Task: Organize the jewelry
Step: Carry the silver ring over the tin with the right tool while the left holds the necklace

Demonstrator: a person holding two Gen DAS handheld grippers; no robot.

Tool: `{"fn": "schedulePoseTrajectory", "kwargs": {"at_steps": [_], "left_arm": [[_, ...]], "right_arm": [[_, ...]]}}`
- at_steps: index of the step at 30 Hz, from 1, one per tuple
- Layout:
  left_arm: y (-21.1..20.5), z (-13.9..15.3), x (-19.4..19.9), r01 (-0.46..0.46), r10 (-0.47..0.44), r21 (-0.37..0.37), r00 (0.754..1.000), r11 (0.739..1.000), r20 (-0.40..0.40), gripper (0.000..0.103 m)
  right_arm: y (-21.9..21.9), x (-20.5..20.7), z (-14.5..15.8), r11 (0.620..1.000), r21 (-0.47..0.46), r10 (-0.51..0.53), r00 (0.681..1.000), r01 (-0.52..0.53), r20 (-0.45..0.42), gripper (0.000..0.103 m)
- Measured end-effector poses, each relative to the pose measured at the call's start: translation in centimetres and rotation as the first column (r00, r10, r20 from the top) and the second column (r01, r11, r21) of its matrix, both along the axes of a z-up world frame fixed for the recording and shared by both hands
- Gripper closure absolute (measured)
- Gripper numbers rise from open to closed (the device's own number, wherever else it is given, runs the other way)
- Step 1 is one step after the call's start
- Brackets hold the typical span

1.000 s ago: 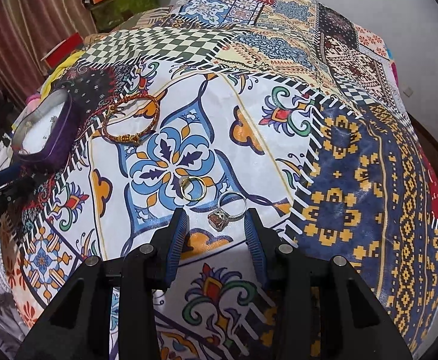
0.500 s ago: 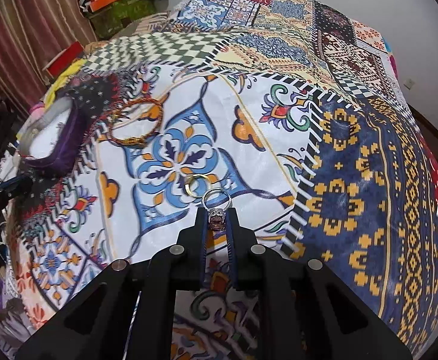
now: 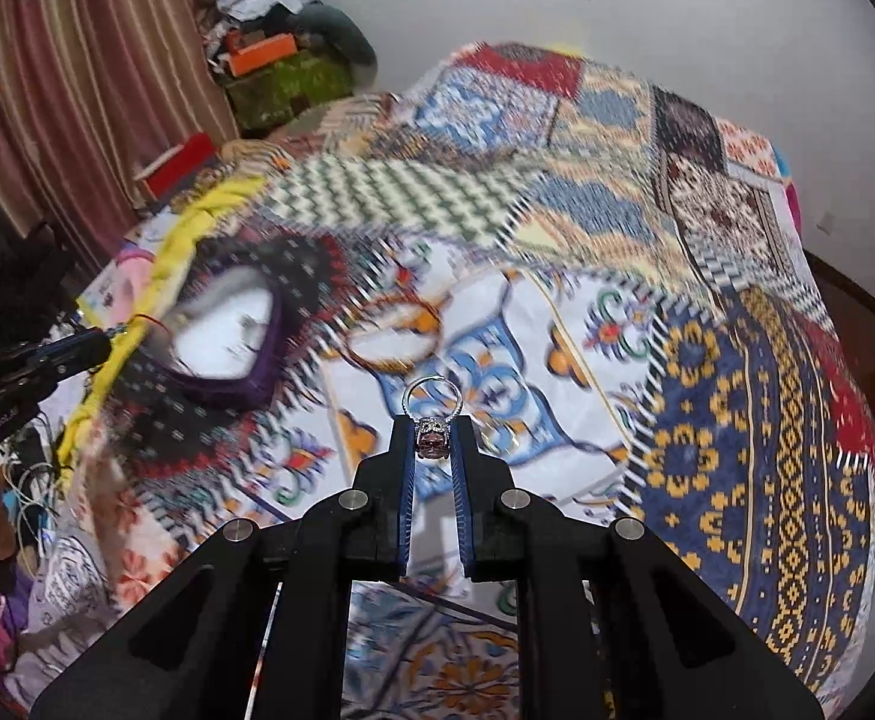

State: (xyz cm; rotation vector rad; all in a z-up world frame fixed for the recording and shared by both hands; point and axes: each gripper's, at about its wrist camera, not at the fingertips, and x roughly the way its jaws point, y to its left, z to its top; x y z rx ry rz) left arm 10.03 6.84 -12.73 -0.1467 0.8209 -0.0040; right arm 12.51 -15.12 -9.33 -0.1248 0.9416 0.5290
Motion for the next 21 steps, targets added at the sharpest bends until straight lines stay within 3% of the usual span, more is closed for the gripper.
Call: {"fn": "schedulePoseTrajectory", "kwargs": {"at_steps": [10, 21], "left_arm": [[-0.4, 2.9, 1.1, 0.046, -0.045, -0.002, 0.996, 0.999, 0.079, 0.097], [0.7, 2.2, 3.6, 0.097, -0.093, -0.081, 0.995, 0.992, 0.046, 0.097]], "right_arm": [[3.8, -0.4, 2.3, 0.996, 0.073, 0.045, 0.998, -0.048, 0.041, 0.092], [8.2, -0.6, 2.5, 0.992, 0.081, 0.092, 0.995, -0.096, 0.048, 0.092]]}}
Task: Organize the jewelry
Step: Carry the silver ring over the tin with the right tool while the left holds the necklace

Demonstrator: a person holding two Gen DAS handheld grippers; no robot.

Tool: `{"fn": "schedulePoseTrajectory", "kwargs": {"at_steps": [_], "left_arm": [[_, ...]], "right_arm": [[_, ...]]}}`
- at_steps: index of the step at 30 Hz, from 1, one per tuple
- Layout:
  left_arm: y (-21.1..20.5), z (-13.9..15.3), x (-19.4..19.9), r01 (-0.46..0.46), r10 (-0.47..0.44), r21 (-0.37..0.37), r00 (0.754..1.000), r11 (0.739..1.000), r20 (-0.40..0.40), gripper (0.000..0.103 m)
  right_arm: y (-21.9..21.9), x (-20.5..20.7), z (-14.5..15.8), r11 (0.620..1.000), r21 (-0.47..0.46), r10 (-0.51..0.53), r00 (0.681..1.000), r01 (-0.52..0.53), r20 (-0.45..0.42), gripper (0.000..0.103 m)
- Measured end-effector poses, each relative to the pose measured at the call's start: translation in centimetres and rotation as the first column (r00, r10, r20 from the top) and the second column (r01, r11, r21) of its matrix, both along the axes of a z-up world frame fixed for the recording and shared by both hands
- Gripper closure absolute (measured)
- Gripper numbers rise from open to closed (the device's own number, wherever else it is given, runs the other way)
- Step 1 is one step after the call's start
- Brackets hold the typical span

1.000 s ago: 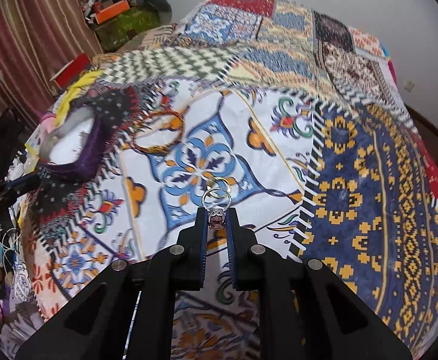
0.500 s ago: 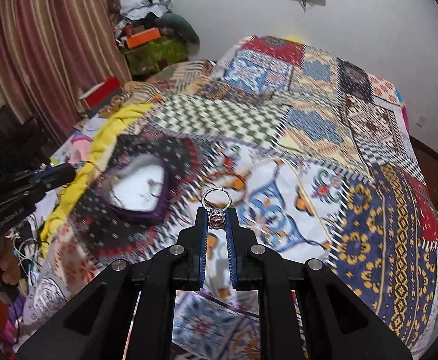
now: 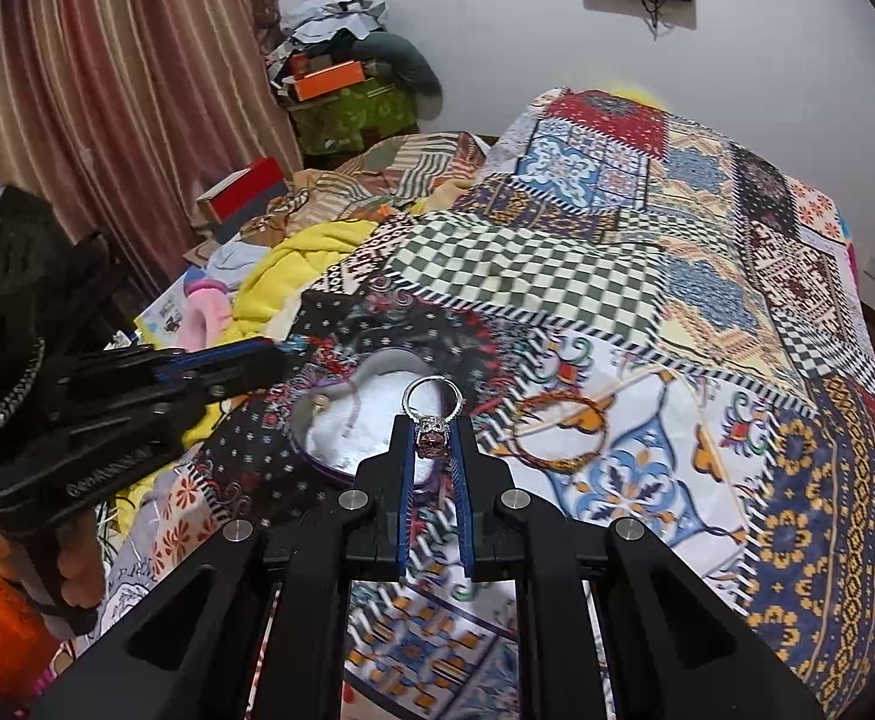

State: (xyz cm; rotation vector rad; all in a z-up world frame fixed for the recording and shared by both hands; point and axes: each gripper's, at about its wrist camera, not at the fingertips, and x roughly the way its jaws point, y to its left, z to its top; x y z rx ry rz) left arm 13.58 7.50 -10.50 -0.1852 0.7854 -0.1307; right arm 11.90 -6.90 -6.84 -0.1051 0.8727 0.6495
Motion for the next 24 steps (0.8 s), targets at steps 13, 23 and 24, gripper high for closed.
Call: {"fn": "schedulePoseTrajectory", "kwargs": {"at_steps": [13, 23, 24], "left_arm": [[-0.4, -2.4, 2.2, 0.047, -0.044, 0.032, 0.996, 0.998, -0.071, 0.097], [-0.2, -3.4, 2.5, 0.045, -0.037, 0.064, 0.993, 0.997, -0.109, 0.097], [-0.2, -3.3, 2.4, 0.041, -0.034, 0.068, 0.994, 0.997, -0.108, 0.097]], "right_arm": [[3.1, 0.9, -1.7, 0.999, -0.044, 0.013, 1.000, -0.014, -0.027, 0.092], [3.1, 1.8, -2.7, 0.999, -0.047, 0.013, 0.998, -0.016, -0.062, 0.092], [3.3, 1.8, -2.7, 0.999, -0.049, 0.016, 0.998, -0.019, -0.062, 0.092]]}}
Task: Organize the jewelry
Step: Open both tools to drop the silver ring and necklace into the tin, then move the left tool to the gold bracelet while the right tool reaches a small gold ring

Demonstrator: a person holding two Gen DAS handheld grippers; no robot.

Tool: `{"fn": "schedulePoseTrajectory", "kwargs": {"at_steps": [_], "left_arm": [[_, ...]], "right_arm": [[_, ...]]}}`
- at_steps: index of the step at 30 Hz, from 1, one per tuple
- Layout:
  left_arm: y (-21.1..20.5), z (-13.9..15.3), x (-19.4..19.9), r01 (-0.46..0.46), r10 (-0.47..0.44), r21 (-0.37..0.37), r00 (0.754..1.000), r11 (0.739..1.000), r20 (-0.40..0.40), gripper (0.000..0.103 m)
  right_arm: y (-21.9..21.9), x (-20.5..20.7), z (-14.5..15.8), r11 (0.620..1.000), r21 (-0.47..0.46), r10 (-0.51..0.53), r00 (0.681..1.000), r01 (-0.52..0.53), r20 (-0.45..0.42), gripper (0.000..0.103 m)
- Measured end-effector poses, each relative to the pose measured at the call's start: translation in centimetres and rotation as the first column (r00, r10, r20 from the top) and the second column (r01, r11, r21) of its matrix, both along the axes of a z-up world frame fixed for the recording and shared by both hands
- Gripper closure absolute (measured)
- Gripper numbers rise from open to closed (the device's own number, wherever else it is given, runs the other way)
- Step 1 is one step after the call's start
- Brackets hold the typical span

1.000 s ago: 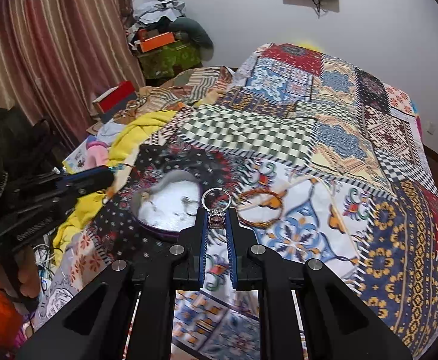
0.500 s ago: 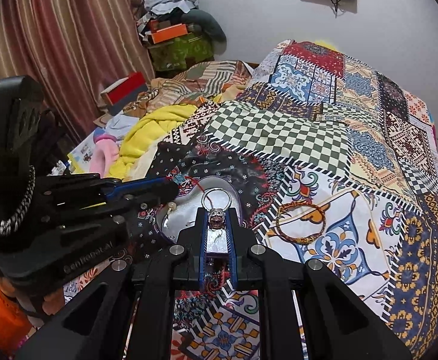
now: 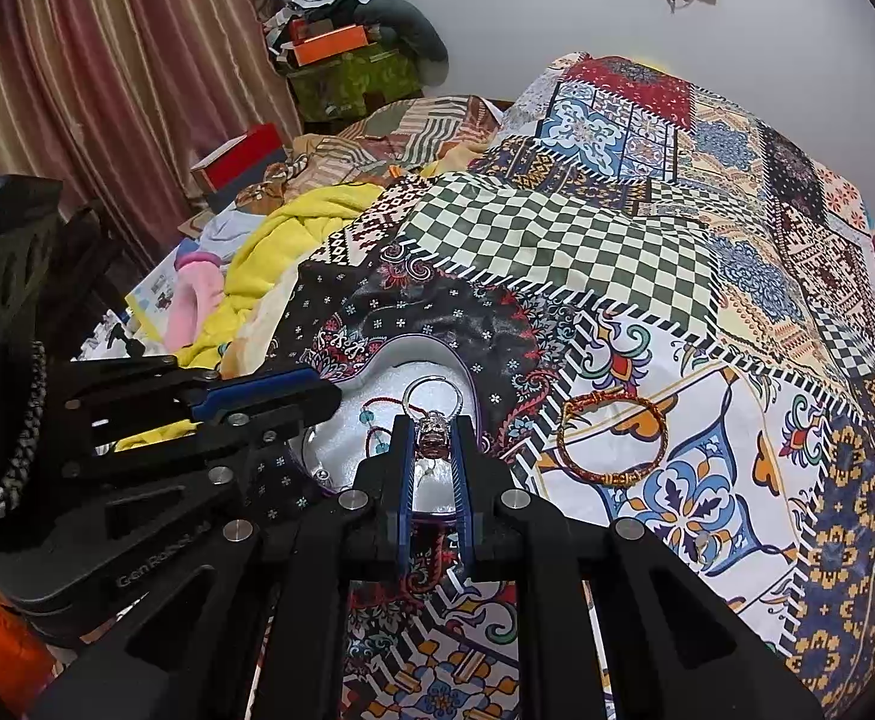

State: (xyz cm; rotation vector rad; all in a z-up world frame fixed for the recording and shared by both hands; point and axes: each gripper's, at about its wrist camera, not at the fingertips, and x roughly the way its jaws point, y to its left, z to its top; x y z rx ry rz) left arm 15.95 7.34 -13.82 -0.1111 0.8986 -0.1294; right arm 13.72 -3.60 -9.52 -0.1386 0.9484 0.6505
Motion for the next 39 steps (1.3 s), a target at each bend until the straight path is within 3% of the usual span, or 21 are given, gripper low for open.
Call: {"fn": "schedulePoseTrajectory", "kwargs": {"at_steps": [4, 8, 16, 19, 24, 30, 39], "left_arm": [[0.7, 0.6, -0.5, -0.028, 0.027, 0.019, 0.999, 0.999, 0.020, 0.092], [1.5, 1.0, -0.8, -0.054, 0.053, 0.035, 0.998, 0.998, 0.034, 0.079], [2.0, 1.5, -1.3, -0.074, 0.071, 0.046, 0.996, 0.996, 0.048, 0.078], [1.7, 1.8, -1.5, -0.069, 0.067, 0.047, 0.996, 0.997, 0.056, 0.078], [0.5, 2.5, -1.6, -0.052, 0.047, 0.060, 0.996, 0.997, 0.079, 0.069], [-1.9, 3.3, -0.7, -0.004, -0.001, 0.055, 0.996, 0.998, 0.094, 0.069], [-6.2, 2.0, 1.8, 0.083, -0.086, 0.040, 0.995, 0.996, 0.052, 0.069]], "right_arm": [[0.8, 0.4, -0.3, 1.000, -0.006, 0.013, 1.000, -0.013, -0.003, 0.092], [1.7, 0.8, -1.2, 0.999, -0.015, 0.030, 0.999, -0.030, -0.025, 0.092], [1.7, 0.9, -1.7, 0.999, -0.017, 0.042, 0.997, -0.044, -0.059, 0.092], [0.8, 0.9, -1.2, 0.999, -0.009, 0.031, 0.998, -0.032, -0.057, 0.087], [-1.8, 1.1, 0.4, 1.000, -0.012, -0.014, 1.000, 0.014, -0.012, 0.084], [-6.4, 2.3, 2.4, 0.995, -0.020, -0.098, 0.994, 0.100, 0.051, 0.084], [-11.0, 3.7, 1.1, 0.981, -0.071, -0.180, 0.983, 0.182, 0.042, 0.084]]}}
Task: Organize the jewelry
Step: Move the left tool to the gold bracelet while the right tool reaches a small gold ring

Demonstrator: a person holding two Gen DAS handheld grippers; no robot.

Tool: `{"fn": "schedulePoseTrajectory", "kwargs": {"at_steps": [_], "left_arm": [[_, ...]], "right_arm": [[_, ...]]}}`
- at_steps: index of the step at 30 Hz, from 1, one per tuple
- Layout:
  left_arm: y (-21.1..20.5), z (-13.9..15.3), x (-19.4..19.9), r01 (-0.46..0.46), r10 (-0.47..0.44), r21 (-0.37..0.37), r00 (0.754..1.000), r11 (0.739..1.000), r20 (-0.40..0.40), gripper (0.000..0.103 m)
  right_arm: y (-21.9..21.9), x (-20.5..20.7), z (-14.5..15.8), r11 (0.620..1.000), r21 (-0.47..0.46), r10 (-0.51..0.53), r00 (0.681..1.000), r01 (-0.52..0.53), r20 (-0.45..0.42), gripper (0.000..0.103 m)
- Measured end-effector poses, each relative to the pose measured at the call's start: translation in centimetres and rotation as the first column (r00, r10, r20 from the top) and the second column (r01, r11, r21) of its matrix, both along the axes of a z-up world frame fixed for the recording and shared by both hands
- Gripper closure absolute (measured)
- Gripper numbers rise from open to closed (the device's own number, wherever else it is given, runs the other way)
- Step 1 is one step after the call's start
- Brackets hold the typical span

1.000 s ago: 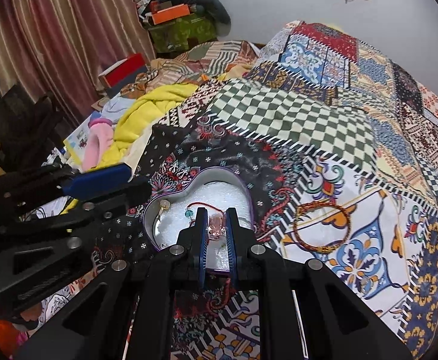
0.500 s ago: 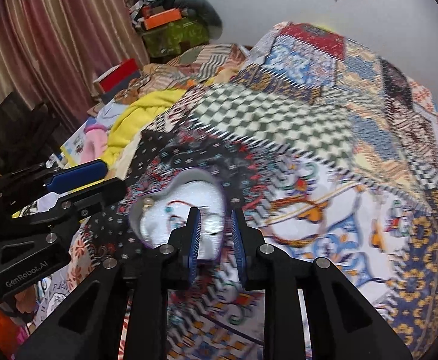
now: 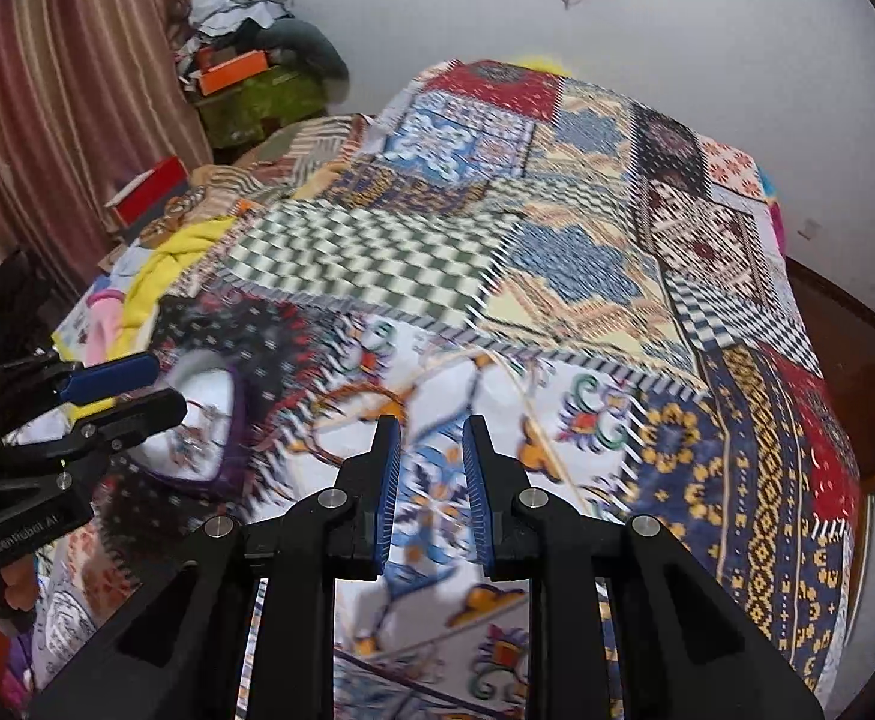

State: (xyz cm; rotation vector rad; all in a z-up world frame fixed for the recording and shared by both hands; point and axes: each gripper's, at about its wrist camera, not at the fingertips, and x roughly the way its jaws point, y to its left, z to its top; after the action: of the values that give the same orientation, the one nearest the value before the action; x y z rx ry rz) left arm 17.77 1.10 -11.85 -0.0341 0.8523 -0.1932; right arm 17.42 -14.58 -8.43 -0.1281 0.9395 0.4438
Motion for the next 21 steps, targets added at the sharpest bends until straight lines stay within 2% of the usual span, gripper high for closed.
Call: {"fn": "schedulePoseTrajectory", "kwargs": {"at_steps": [4, 5, 6, 8, 12, 13, 15, 16, 17, 21], "left_arm": [[-1.8, -1.3, 1.7, 0.028, -0.028, 0.000, 0.999, 1.000, -0.045, 0.069], [-2.2, -1.7, 2.2, 0.037, -0.037, 0.003, 0.997, 0.999, -0.061, 0.066], [-2.5, -2.0, 2.6, 0.041, -0.040, 0.006, 0.997, 0.999, -0.073, 0.057], [-3.3, -2.7, 3.6, 0.045, -0.043, 0.018, 0.995, 0.999, -0.092, 0.047], [-4.4, -3.9, 5.6, 0.063, -0.058, 0.037, 0.988, 0.997, -0.140, 0.042], [-4.6, -4.1, 6.0, 0.067, -0.060, 0.041, 0.987, 0.997, -0.149, 0.041], [-5.0, -4.6, 6.8, 0.080, -0.070, 0.052, 0.983, 0.995, -0.168, 0.036], [-5.2, -4.9, 7.1, 0.087, -0.074, 0.062, 0.981, 0.994, -0.178, 0.035], [-5.5, -5.2, 7.3, 0.094, -0.078, 0.077, 0.979, 0.993, -0.188, 0.031], [-6.1, -6.0, 7.7, 0.113, -0.089, 0.113, 0.977, 0.987, -0.196, 0.020]], "right_arm": [[-1.6, 0.4, -1.6, 1.000, -0.019, -0.011, 0.999, 0.011, -0.034, 0.084], [-2.1, 0.5, -1.9, 1.000, -0.022, -0.013, 0.999, 0.012, -0.040, 0.084], [-2.4, 0.6, -2.1, 1.000, -0.025, -0.014, 0.999, 0.013, -0.046, 0.084], [-3.0, 0.9, -2.8, 0.999, -0.030, -0.013, 0.998, 0.011, -0.065, 0.084], [-3.6, 1.3, -4.1, 1.000, -0.023, 0.003, 0.993, -0.006, -0.117, 0.083], [-3.7, 1.3, -4.3, 1.000, -0.024, 0.006, 0.992, -0.009, -0.126, 0.080], [-3.8, 1.1, -4.9, 1.000, -0.024, 0.013, 0.990, -0.017, -0.140, 0.068], [-4.0, 1.1, -5.0, 1.000, -0.020, 0.015, 0.990, -0.018, -0.143, 0.058], [-4.2, 0.8, -5.1, 1.000, -0.012, 0.018, 0.990, -0.020, -0.143, 0.053], [-4.4, 0.5, -5.3, 0.999, 0.005, 0.032, 0.987, -0.032, -0.158, 0.053]]}}
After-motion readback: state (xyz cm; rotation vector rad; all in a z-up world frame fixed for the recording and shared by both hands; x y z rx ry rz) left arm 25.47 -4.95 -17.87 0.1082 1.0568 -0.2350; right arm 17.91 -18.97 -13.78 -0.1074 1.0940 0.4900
